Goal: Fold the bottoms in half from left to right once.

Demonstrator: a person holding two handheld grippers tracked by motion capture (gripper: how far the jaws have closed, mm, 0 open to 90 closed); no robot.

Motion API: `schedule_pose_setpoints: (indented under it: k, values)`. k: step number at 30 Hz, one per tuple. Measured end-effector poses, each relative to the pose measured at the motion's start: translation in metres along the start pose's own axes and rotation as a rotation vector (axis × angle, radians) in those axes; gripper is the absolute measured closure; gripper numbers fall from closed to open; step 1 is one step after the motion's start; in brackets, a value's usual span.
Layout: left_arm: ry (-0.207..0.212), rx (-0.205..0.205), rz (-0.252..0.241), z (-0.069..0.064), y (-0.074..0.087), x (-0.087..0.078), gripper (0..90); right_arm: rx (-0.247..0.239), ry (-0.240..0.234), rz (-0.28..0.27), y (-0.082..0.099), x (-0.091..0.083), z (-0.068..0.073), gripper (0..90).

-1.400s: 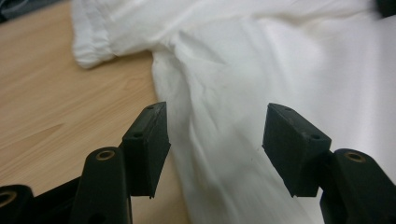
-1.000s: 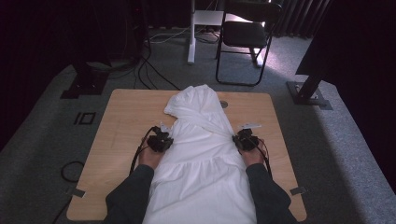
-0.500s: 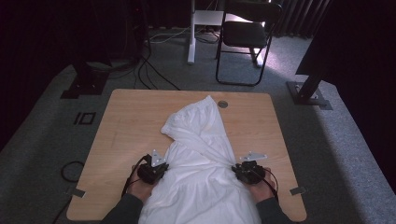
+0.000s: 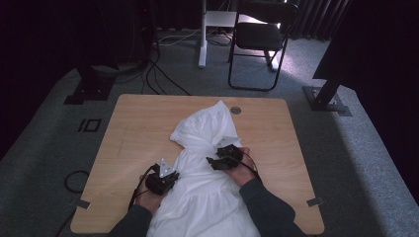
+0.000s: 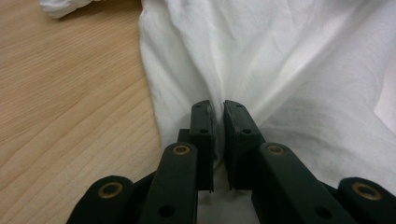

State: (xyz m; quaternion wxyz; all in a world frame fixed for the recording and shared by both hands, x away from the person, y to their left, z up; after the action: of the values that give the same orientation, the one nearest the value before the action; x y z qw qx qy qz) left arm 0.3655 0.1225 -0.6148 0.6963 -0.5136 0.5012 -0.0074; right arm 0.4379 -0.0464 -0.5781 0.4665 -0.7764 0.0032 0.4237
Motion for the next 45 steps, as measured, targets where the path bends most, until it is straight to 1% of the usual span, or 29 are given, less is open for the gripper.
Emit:
schedule_pose_setpoints:
  k: [1, 2, 3, 5, 6, 7, 8, 10, 11, 12, 14, 16, 18, 20, 21, 22, 23, 25, 27, 28, 30, 32, 33, 36, 38, 39, 40, 42, 45]
  values:
    - [0.002, -0.002, -0.001, 0.000, 0.000, 0.000, 83.2, -0.023, 0.015, 0.025, 0.000, 0.009, -0.001, 37.1]
    - [0.000, -0.001, -0.002, 0.000, 0.000, 0.000, 83.2, -0.035, 0.048, 0.045, 0.000, 0.016, -0.005, 40.0]
    - [-0.002, 0.002, -0.001, 0.000, 0.000, 0.000, 83.2, -0.040, 0.079, 0.060, 0.000, 0.021, -0.011, 46.2]
    - [-0.005, 0.011, -0.001, -0.001, 0.000, 0.000, 83.4, -0.003, 0.087, 0.055, -0.003, 0.023, -0.026, 71.6]
    - [-0.006, 0.013, 0.001, -0.001, 0.000, 0.000, 83.5, 0.038, 0.128, 0.042, -0.006, 0.020, -0.040, 82.3]
    - [-0.005, 0.013, 0.002, -0.001, 0.000, 0.000, 83.9, 0.061, 0.151, 0.031, -0.008, 0.016, -0.050, 86.8]
    - [-0.004, 0.014, 0.003, -0.001, 0.000, 0.000, 84.3, 0.102, 0.166, 0.007, -0.011, 0.011, -0.062, 87.1]
    - [-0.007, 0.015, 0.002, -0.002, 0.000, 0.000, 85.0, 0.175, 0.236, -0.051, -0.014, -0.006, -0.092, 87.1]
    - [-0.006, 0.020, 0.004, -0.002, 0.000, 0.001, 85.5, 0.213, 0.249, -0.074, -0.013, -0.013, -0.103, 87.0]
    - [-0.008, 0.024, 0.006, -0.002, 0.000, 0.001, 85.6, 0.246, 0.252, -0.080, -0.009, -0.016, -0.112, 87.0]
    - [-0.015, 0.032, 0.012, -0.003, -0.001, 0.001, 85.9, 0.282, 0.273, -0.055, 0.005, -0.014, -0.126, 86.6]
    - [-0.022, 0.038, 0.015, -0.004, -0.001, 0.001, 85.9, 0.334, 0.228, -0.011, 0.022, -0.002, -0.128, 85.8]
    - [-0.015, 0.035, 0.020, -0.004, -0.001, 0.000, 85.8, 0.342, 0.198, 0.020, 0.037, 0.012, -0.123, 85.7]
    - [0.008, 0.019, 0.030, -0.003, -0.001, 0.000, 84.3, 0.354, 0.173, 0.057, 0.049, 0.022, -0.118, 84.0]
    - [0.014, 0.011, 0.041, -0.002, -0.002, -0.002, 79.2, 0.364, 0.163, 0.064, 0.052, 0.025, -0.117, 83.6]
    - [0.013, 0.015, 0.037, 0.001, -0.005, -0.005, 69.9, 0.366, 0.156, 0.074, 0.054, 0.028, -0.116, 82.7]
    - [0.017, 0.012, 0.021, 0.003, -0.009, -0.009, 65.1, 0.365, 0.154, 0.072, 0.056, 0.029, -0.115, 82.5]
    - [0.039, -0.022, -0.053, 0.010, -0.027, -0.021, 61.5, 0.357, 0.157, 0.072, 0.056, 0.029, -0.114, 82.4]
    - [0.017, -0.028, -0.094, 0.019, -0.046, -0.027, 56.5, 0.349, 0.158, 0.075, 0.055, 0.029, -0.114, 82.4]
    - [0.018, -0.022, -0.098, 0.021, -0.054, -0.027, 55.7, 0.351, 0.156, 0.077, 0.055, 0.029, -0.114, 82.3]
    - [0.023, -0.014, -0.096, 0.027, -0.072, -0.019, 53.8, 0.351, 0.156, 0.076, 0.055, 0.029, -0.114, 82.3]
    - [0.041, -0.022, -0.070, 0.031, -0.084, 0.000, 53.6, 0.351, 0.157, 0.075, 0.056, 0.029, -0.114, 82.4]
    - [0.054, -0.027, -0.053, 0.031, -0.089, 0.014, 53.6, 0.351, 0.157, 0.074, 0.056, 0.029, -0.114, 82.4]
    - [0.069, -0.031, -0.022, 0.031, -0.091, 0.049, 53.5, 0.348, 0.161, 0.070, 0.056, 0.029, -0.114, 82.4]
    - [0.065, -0.029, 0.019, 0.030, -0.084, 0.066, 54.2, 0.342, 0.160, 0.068, 0.056, 0.029, -0.114, 82.6]
    - [0.064, -0.025, 0.037, 0.030, -0.079, 0.071, 57.9, 0.339, 0.160, 0.069, 0.057, 0.028, -0.113, 82.8]
    - [0.064, -0.016, 0.031, 0.029, -0.077, 0.073, 62.3, 0.340, 0.159, 0.069, 0.057, 0.027, -0.112, 82.9]
    - [0.072, -0.018, 0.026, 0.028, -0.073, 0.069, 69.0, 0.334, 0.157, 0.070, 0.059, 0.025, -0.110, 83.0]
    - [0.086, -0.010, 0.012, 0.021, -0.065, 0.063, 72.9, 0.331, 0.148, 0.071, 0.063, 0.019, -0.104, 83.0]
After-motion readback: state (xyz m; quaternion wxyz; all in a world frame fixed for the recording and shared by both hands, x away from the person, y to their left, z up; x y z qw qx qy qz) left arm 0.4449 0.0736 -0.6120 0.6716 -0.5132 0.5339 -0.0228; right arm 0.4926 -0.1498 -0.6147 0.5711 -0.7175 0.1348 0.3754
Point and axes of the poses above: each handheld gripper's, and its own axes: x roughly forward along the jaws, y roughly out of its underside, z roughly to its left, the point moved 9 cm from there along x, roughly forward along the jaws, and after that the axes turned 9 degrees about y, right-handed, at the moved point
